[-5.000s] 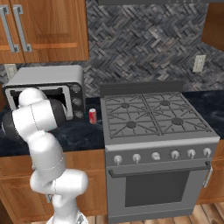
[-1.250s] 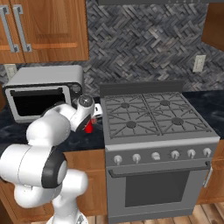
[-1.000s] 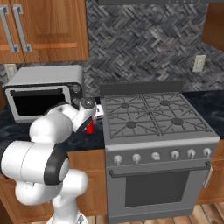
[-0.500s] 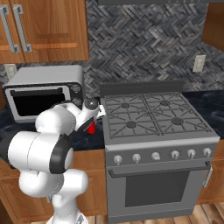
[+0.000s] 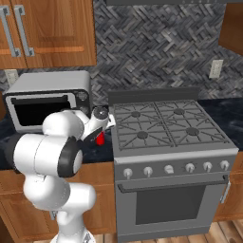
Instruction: Four empty soda cans are scattered around the kitchen. Gather all the cans and cluster them next to the stove for recycling.
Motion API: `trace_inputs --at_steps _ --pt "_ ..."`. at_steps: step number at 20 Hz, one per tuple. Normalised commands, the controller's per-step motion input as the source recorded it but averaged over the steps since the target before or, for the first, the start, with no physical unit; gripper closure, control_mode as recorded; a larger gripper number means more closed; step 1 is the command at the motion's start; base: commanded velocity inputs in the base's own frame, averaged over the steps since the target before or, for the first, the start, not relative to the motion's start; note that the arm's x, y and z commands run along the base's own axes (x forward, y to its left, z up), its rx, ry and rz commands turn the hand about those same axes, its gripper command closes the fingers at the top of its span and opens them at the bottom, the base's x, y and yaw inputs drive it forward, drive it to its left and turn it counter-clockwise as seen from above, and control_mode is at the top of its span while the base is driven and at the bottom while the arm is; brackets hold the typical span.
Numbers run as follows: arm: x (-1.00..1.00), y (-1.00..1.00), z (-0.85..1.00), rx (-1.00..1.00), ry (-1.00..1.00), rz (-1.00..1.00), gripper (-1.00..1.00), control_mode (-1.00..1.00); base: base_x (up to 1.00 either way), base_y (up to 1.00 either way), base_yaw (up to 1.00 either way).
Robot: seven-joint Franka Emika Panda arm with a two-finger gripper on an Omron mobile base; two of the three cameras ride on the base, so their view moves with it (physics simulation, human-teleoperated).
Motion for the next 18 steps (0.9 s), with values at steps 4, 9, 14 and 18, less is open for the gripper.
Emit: trace_inputs --at_steps 4,9,14,18 --pt "0.07 0.00 -0.09 0.00 0.00 0.00 1.00 -1.00 0.00 0.00 0.00" --pt "0.04 0.00 -0.11 0.00 0.00 0.00 1.00 -1.00 0.00 0.00 0.00" --pt "0.00 0.00 -0.13 0.00 0.00 0.00 1.00 -1.00 0.00 0.00 0.00" --pt "0.00 0.00 -0.10 0.00 0.00 0.00 1.00 -1.00 0.00 0.00 0.00"
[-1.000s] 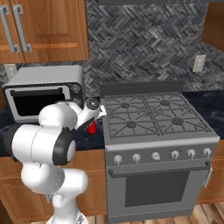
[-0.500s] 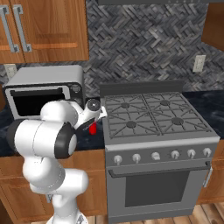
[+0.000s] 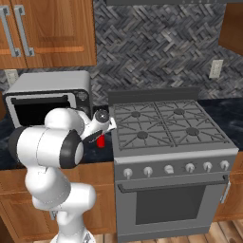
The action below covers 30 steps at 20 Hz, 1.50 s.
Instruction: Four empty soda cans are scattered around the kitchen. Gather all the cans and cluster them next to the stove for recycling.
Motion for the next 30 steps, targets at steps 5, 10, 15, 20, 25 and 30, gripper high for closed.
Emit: trace_inputs --at_steps 5,10,15,20,25,30 --pt "0.00 0.00 -0.11 0.00 0.00 0.00 1.00 -1.00 0.00 0.00 0.00" --pt "0.00 0.00 -0.10 0.00 0.00 0.00 1.00 -1.00 0.00 0.00 0.00" --pt "0.00 0.00 -0.12 0.00 0.00 0.00 1.00 -1.00 0.00 0.00 0.00" --pt "0.04 0.00 -0.14 0.00 0.00 0.00 1.00 -1.00 0.00 0.00 0.00" --pt "0.05 0.00 -0.19 -0.01 0.00 0.00 1.00 -1.00 0.00 0.00 0.00" --pt "0.03 0.00 -0.28 -0.03 0.00 0.00 1.00 -1.00 0.00 0.00 0.00"
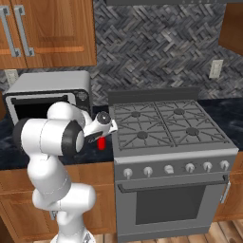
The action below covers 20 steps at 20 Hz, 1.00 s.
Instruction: Four empty soda cans are scattered around the kitchen. Gather all the cans and cluster them next to the stove for recycling.
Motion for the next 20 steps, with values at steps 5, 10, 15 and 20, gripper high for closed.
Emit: trace_inputs --at_steps 5,10,15,20 --pt "0.01 0.17 -0.23 -0.07 0.01 0.00 -1.00 -1.00 0.00 0.00 0.00" --pt "0.02 0.24 -0.12 -0.07 0.01 0.00 -1.00 -1.00 0.00 0.00 0.00" --pt "0.00 0.02 -0.03 -0.03 0.00 0.00 -1.00 -1.00 0.00 0.00 0.00" --pt "0.00 0.00 0.00 0.00 0.00 0.00 -1.00 -1.00 0.00 0.00 0.00"
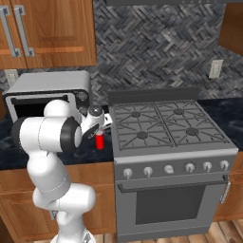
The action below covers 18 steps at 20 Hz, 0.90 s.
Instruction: Four empty soda cans are scattered around the kitchen. Gather all the cans and cluster them next to the stove for recycling.
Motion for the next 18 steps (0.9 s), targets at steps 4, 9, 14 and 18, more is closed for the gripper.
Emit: trace_inputs --at_steps 4,9,14,18 --pt "0.00 0.00 0.00 0.00 0.00 0.00 -1.00 -1.00 0.00 0.00 0.00" --pt "0.00 0.00 0.02 0.00 0.00 0.00 -1.00 -1.00 0.00 0.00 0.00" --pt "-0.13 0.00 0.25 0.00 0.00 0.00 -1.00 -1.00 0.00 0.00 0.00" --pt "-0.27 0.00 0.27 0.00 0.00 0.00 -1.00 -1.00 0.00 0.00 0.00"
